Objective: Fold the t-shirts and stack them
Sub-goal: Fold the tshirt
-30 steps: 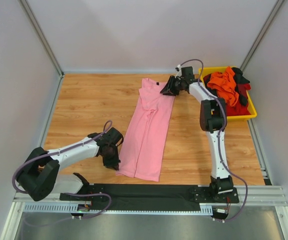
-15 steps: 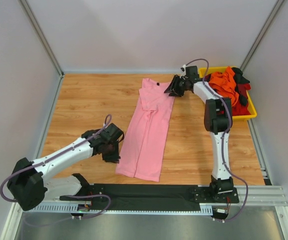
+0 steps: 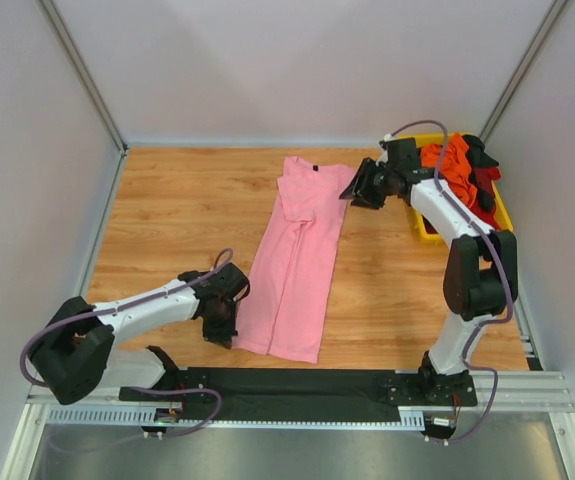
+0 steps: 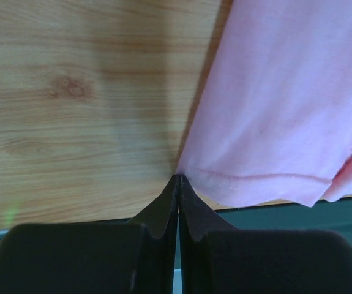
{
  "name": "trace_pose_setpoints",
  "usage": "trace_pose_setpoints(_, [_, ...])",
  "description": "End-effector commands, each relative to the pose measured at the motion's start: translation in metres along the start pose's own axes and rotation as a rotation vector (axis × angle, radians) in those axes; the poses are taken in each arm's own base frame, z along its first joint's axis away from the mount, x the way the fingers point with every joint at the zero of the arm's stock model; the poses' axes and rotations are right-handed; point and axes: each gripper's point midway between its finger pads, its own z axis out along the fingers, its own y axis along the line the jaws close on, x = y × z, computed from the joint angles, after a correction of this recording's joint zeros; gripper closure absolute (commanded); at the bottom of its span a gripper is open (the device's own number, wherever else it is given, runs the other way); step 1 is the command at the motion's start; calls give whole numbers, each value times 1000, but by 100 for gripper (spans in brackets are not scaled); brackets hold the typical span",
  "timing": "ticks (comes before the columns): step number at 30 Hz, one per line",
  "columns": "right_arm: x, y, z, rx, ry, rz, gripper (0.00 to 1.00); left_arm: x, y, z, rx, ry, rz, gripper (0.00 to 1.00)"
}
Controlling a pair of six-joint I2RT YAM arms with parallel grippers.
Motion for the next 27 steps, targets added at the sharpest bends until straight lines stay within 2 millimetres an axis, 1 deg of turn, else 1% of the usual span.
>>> trace_pose_setpoints(1, [66, -22, -11, 127, 108, 32, 56, -3, 15, 2, -97, -22, -46, 95])
trace_pose_setpoints(2, [78, -13, -21, 120, 104, 8, 55, -7, 21, 0, -127, -46, -53, 94])
trace_pose_setpoints(3, [106, -31, -19, 168, 148, 23, 55, -8, 22, -4, -141, -55, -59, 94])
trace_pose_setpoints(4, [118, -29, -20, 166, 153, 27, 55, -11, 21, -8, -134, -72, -60, 93])
trace_pose_setpoints(5, [134, -20, -24, 155, 165, 3, 53, -12, 23, -11, -144, -80, -64, 90])
trace_pose_setpoints(6, [159, -32, -25, 182, 206, 10, 53, -18, 18, -18, -131, -101, -64, 88])
trace_pose_setpoints(7, [169, -29, -26, 178, 217, 17, 52, -22, 16, -24, -119, -126, -64, 85])
trace_pose_setpoints(8, [187, -26, -26, 181, 243, 2, 50, -25, 16, -28, -119, -141, -57, 80])
trace_pose_setpoints(9, [195, -21, -31, 168, 240, -2, 50, -30, 12, -33, -100, -164, -52, 75])
trace_pose_setpoints(10, [218, -23, -32, 176, 273, 6, 49, -33, 10, -38, -83, -188, -49, 71])
trace_pose_setpoints(11, [227, -24, -34, 182, 274, 9, 48, -38, 6, -40, -62, -209, -44, 66])
trace_pose_setpoints(12, [233, -19, -40, 173, 267, 14, 48, -40, 3, -43, -43, -221, -31, 64])
trace_pose_setpoints(13, [255, -22, -42, 180, 294, -2, 47, -42, 0, -45, -25, -233, -29, 60])
trace_pose_setpoints(14, [262, -22, -44, 189, 291, 21, 46, -44, -7, -46, 8, -241, -23, 58])
trace_pose_setpoints(15, [270, -23, -46, 194, 298, 24, 46, -44, -9, -44, 23, -239, -7, 57])
trace_pose_setpoints(16, [278, -19, -52, 183, 302, 20, 46, -43, -12, -43, 38, -236, 0, 56])
trace_pose_setpoints(17, [288, -31, -54, 224, 300, 58, 46, -44, -18, -41, 68, -231, 7, 54])
trace_pose_setpoints(18, [295, -34, -57, 232, 300, 71, 46, -41, -17, -37, 70, -216, 13, 54])
trace_pose_setpoints(19, [302, -27, -61, 204, 294, 72, 47, -38, -18, -33, 71, -192, 19, 53])
trace_pose_setpoints(20, [314, -35, -64, 211, 309, 85, 47, -36, -18, -30, 74, -184, 22, 53])
trace_pose_setpoints(21, [320, -33, -65, 207, 314, 108, 48, -32, -15, -25, 63, -163, 20, 53])
trace_pose_setpoints(22, [332, -29, -68, 193, 331, 84, 48, -30, -15, -22, 64, -156, 17, 53])
trace_pose_setpoints(24, [341, -30, -70, 209, 331, 76, 48, -30, -11, -19, 52, -161, 15, 53])
trace_pose_setpoints(25, [349, -27, -72, 202, 348, 56, 48, -32, -10, -18, 42, -171, 14, 53])
trace_pose_setpoints(27, [357, -29, -71, 215, 357, 60, 48, -33, -8, -16, 36, -178, 16, 53])
